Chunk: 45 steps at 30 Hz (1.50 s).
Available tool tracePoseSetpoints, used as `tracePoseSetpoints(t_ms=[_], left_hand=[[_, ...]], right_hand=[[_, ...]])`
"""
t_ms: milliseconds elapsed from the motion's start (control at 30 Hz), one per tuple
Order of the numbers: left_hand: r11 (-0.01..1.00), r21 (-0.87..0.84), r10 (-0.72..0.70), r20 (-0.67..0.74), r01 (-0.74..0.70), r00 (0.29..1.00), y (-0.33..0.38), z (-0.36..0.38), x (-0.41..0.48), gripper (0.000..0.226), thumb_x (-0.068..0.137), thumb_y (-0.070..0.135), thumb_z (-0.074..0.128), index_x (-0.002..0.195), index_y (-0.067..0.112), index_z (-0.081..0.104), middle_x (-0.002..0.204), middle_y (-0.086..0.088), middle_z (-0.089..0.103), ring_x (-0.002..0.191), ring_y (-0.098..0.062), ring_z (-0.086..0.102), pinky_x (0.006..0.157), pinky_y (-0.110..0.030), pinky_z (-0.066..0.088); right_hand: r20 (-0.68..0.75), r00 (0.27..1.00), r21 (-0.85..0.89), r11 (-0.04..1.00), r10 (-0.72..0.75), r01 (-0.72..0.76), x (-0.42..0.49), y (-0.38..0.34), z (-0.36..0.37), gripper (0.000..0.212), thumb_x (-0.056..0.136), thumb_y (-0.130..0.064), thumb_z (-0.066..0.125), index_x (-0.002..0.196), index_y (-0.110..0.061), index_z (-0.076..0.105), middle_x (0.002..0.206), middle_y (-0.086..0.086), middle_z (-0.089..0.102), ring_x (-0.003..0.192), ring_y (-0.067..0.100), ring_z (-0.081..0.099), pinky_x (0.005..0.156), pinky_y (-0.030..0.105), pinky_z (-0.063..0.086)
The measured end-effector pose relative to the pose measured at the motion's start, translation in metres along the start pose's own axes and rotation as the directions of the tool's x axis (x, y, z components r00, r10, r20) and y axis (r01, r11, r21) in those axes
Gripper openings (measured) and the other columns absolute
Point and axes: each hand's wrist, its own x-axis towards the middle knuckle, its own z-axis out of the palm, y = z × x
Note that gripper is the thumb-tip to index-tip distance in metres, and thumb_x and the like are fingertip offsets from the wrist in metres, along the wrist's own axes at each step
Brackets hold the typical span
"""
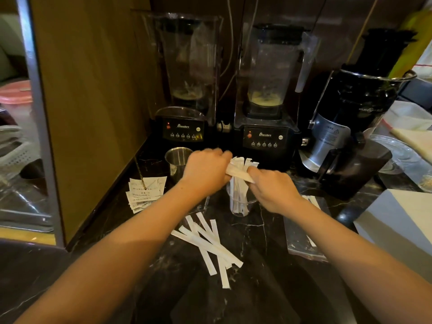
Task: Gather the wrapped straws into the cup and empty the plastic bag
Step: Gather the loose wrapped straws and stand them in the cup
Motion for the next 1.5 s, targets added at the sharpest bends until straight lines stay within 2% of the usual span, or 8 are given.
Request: tracePoseSetpoints(t_ms=[133, 233, 367, 500, 867, 1067, 1233, 1500], left_hand=[[0.881, -0.379, -0.34, -0.087, 0.285, 0.936, -0.024, -0.013, -0.001, 0.059, 0.076, 0.027, 0.065, 0.127, 0.013, 0.037, 0.124, -0.012, 0.052, 0.105, -0.026, 0.055, 0.078, -0.037, 0.046], [0.533, -0.752, -0.484, 0.106, 0.389, 0.868, -0.033, -0.018, -0.004, 0.078, 0.074, 0.021, 0.07, 0.136, 0.016, 0.023, 0.14, -0.009, 0.036, 0.116, -0.019, 0.046, 0.093, -0.036, 0.044], [0.105, -0.887, -0.295, 0.403, 0.449, 0.866, -0.027, -0.019, -0.015, 0.065, 0.081, 0.028, 0.06, 0.136, 0.016, 0.029, 0.142, -0.007, 0.037, 0.119, -0.013, 0.041, 0.095, -0.029, 0.036], [-0.066, -0.91, -0.145, 0.414, 0.409, 0.899, -0.024, -0.016, -0.026, 0.037, 0.077, 0.04, 0.053, 0.11, 0.022, 0.055, 0.106, -0.003, 0.062, 0.099, -0.011, 0.059, 0.082, -0.019, 0.048], [0.023, -0.907, -0.275, 0.398, 0.42, 0.875, -0.042, 0.007, -0.042, 0.026, 0.091, 0.03, 0.045, 0.072, 0.02, 0.06, 0.069, 0.008, 0.066, 0.068, -0.002, 0.064, 0.065, -0.03, 0.052], [-0.133, -0.918, -0.277, 0.397, 0.374, 0.875, -0.047, 0.008, -0.041, 0.023, 0.092, 0.024, 0.044, 0.072, 0.017, 0.052, 0.044, 0.009, 0.051, 0.047, -0.004, 0.051, 0.06, -0.023, 0.048], [-0.257, -0.89, -0.335, 0.447, 0.376, 0.83, -0.049, 0.009, -0.038, 0.029, 0.092, 0.026, 0.044, 0.064, 0.019, 0.045, 0.04, 0.011, 0.035, 0.039, -0.004, 0.032, 0.045, -0.019, 0.031], [-0.268, -0.817, -0.362, 0.577, 0.511, 0.732, -0.05, 0.034, -0.06, 0.037, 0.092, 0.029, 0.043, 0.057, 0.017, 0.04, 0.034, 0.01, 0.031, 0.032, -0.003, 0.027, 0.035, -0.015, 0.024]], right_hand=[[-0.027, 0.994, 0.267, 0.959, 0.102, -0.091, 0.011, -0.007, -0.008, 0.021, 0.094, -0.028, 0.037, 0.1, -0.011, 0.047, 0.07, 0.001, 0.052, 0.058, 0.02, 0.048, 0.05, 0.031, 0.031], [0.039, 0.971, 0.679, 0.707, 0.234, -0.198, 0.02, -0.023, -0.01, 0.015, 0.094, -0.024, 0.04, 0.084, -0.015, 0.047, 0.06, -0.003, 0.043, 0.052, 0.013, 0.043, 0.048, 0.027, 0.03], [0.201, 0.958, 0.965, 0.128, 0.202, -0.23, 0.03, -0.054, -0.008, 0.02, 0.093, -0.013, 0.04, 0.077, -0.021, 0.048, 0.046, -0.006, 0.039, 0.036, 0.004, 0.037, 0.037, 0.016, 0.032], [0.256, 0.959, 0.966, -0.047, 0.118, -0.252, 0.038, -0.08, 0.0, 0.017, 0.093, -0.013, 0.04, 0.08, -0.019, 0.049, 0.038, -0.008, 0.04, 0.034, 0.006, 0.037, 0.037, 0.017, 0.031], [0.298, 0.949, 0.928, 0.201, 0.104, -0.313, 0.042, -0.115, 0.031, 0.026, 0.093, -0.02, 0.04, 0.07, -0.021, 0.051, 0.057, 0.001, 0.049, 0.048, 0.007, 0.05, 0.052, 0.017, 0.047], [0.384, 0.923, 0.885, 0.281, 0.016, -0.372, 0.041, -0.107, 0.046, 0.024, 0.092, -0.033, 0.043, 0.074, -0.024, 0.056, 0.072, -0.003, 0.06, 0.07, 0.007, 0.058, 0.074, 0.022, 0.046], [0.444, 0.896, 0.84, 0.343, 0.01, -0.42, 0.038, -0.095, 0.049, 0.026, 0.083, -0.024, 0.06, 0.106, -0.016, 0.053, 0.089, 0.002, 0.062, 0.084, 0.013, 0.061, 0.077, 0.023, 0.048], [0.395, 0.837, 0.587, 0.596, 0.379, -0.548, 0.016, -0.082, 0.085, 0.066, 0.072, -0.04, 0.068, 0.123, -0.009, 0.039, 0.095, -0.001, 0.05, 0.085, 0.014, 0.049, 0.058, 0.018, 0.036]])
